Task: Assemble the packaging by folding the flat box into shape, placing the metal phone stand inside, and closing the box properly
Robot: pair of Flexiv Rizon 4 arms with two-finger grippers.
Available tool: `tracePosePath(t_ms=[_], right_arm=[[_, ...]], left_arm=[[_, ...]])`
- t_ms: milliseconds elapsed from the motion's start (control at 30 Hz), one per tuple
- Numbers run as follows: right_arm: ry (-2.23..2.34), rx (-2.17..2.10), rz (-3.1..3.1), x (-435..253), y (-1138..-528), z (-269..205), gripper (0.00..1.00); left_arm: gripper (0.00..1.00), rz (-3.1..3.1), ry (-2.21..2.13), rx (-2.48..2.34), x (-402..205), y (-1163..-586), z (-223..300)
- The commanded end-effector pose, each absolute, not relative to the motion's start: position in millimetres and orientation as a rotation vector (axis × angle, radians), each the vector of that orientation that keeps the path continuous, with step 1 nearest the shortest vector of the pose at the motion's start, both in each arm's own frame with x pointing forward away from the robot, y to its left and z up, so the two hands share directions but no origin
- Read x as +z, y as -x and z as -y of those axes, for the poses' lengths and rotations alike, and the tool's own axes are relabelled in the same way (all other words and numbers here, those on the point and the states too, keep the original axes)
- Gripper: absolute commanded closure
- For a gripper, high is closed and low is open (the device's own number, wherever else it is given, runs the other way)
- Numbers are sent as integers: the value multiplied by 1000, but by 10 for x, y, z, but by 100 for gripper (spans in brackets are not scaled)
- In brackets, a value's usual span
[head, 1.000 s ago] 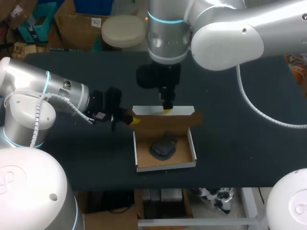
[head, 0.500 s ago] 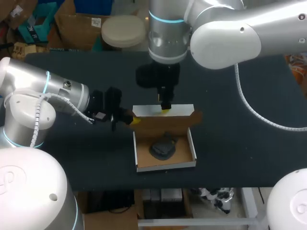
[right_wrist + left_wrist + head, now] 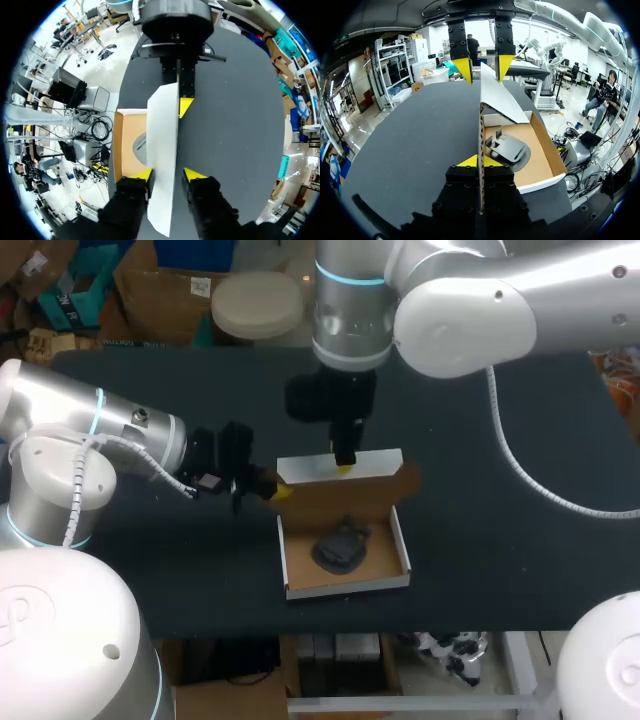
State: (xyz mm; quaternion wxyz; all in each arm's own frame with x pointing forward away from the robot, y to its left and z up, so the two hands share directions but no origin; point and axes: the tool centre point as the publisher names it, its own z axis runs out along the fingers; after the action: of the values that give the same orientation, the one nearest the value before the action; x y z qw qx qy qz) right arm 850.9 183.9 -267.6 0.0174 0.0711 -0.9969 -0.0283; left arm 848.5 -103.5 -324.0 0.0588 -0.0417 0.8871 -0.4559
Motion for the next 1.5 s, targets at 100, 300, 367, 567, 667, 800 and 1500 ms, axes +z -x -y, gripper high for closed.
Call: tracePosePath(t_ms=[100, 300, 367, 567, 667, 800, 1500], right_arm=[[-228, -81, 3086, -2724, -8546, -1878, 100], [-239, -89, 3090, -2692, -8531, -1884, 100], [-241, -91, 3091, -2687, -8522, -1882, 100], [-256, -150, 3097, -2587, -8472, -1870, 0], [-260, -190, 3114, -2458, -8462, -1851, 0], [-228, -227, 3135, -2281, -8484, -1811, 0], [-4, -412, 3130, -1864, -8639, -1630, 0]], left_arm=[[100, -2691, 124, -1380, -3218, -8482, 1036], [100, -2691, 124, -1380, -3218, -8482, 1036], [100, -2691, 124, -1380, -3218, -8482, 1036], [100, -2691, 124, -1380, -3218, -8482, 1036], [100, -2691, 124, -1380, -3218, -8482, 1036], [100, -2691, 124, -1380, -3218, -8482, 1036], [100, -2691, 124, -1380, -3218, -8482, 1036]])
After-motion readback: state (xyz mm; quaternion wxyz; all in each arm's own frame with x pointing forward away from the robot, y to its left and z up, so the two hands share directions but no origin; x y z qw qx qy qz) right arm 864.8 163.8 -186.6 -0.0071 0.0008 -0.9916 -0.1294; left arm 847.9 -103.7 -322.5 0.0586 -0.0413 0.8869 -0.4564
